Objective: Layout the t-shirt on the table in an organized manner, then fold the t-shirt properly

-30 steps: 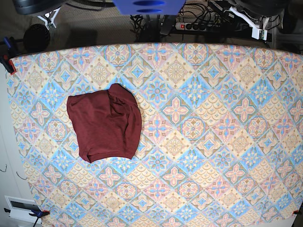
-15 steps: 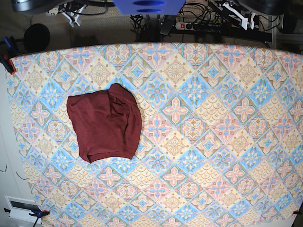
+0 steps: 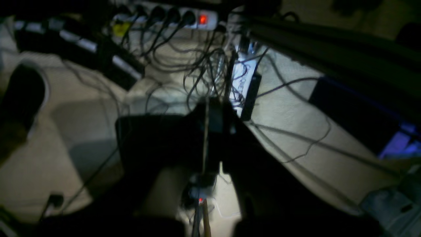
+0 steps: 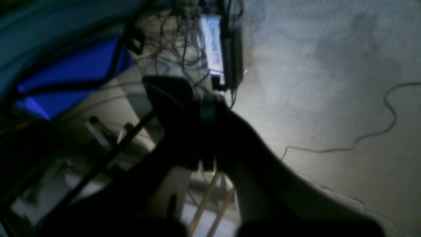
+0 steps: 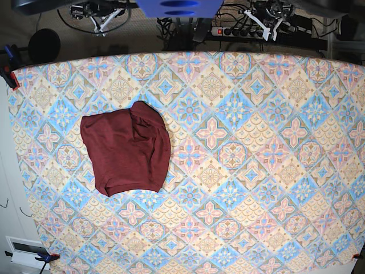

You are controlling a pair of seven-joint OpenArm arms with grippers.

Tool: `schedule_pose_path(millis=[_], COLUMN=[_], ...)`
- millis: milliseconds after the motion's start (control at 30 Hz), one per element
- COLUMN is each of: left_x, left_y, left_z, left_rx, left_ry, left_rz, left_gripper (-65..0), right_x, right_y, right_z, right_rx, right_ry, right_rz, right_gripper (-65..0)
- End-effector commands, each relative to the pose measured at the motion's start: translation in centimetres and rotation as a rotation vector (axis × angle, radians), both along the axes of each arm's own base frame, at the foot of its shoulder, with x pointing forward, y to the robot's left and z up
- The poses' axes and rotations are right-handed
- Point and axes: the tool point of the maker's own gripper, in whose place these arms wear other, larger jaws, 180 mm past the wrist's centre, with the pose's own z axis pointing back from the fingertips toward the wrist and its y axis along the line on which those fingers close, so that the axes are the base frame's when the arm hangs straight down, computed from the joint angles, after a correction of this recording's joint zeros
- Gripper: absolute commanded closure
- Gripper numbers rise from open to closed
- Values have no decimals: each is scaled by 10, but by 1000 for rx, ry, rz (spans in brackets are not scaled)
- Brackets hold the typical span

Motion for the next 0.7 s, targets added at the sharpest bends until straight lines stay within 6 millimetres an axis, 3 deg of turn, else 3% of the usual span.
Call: schedule_pose_path(millis=[0, 133, 200, 233, 300, 367, 500, 567, 667], left_x=[-9, -2, 3, 3, 6, 8, 12, 15, 37], left_y=[-2, -18, -28, -32, -47, -66, -93, -96, -95], left_z=[-4, -19, -23, -25, -28, -28, -28, -28, -28], left_rx=[-2, -11, -19, -24, -44, -73, -113, -117, -113], left_ry=[17, 10, -8, -7, -2, -5, -12, -17, -50], left_rz=[-7, -27, -38, -43, -64, -83, -158, -181, -175], left_gripper=[0, 0, 0, 0, 0, 0, 0, 0, 0], right_x=[6, 4, 4, 4, 4, 21, 27, 26, 28], right_y=[1, 8, -5, -1, 32, 53, 48, 48, 48], right_z=[0, -1, -7, -9, -14, -18, -21, -22, -22], right_rx=[12, 22, -61, -75, -52, -47, -90, -90, -90], right_ry=[-25, -51, -52, -51, -49, -70, -72, -65, -67], right_rz=[-1, 12, 4, -5, -24, -37, -43, -41, -42], right_gripper=[-2, -2, -4, -4, -6, -6, -7, -7, -7])
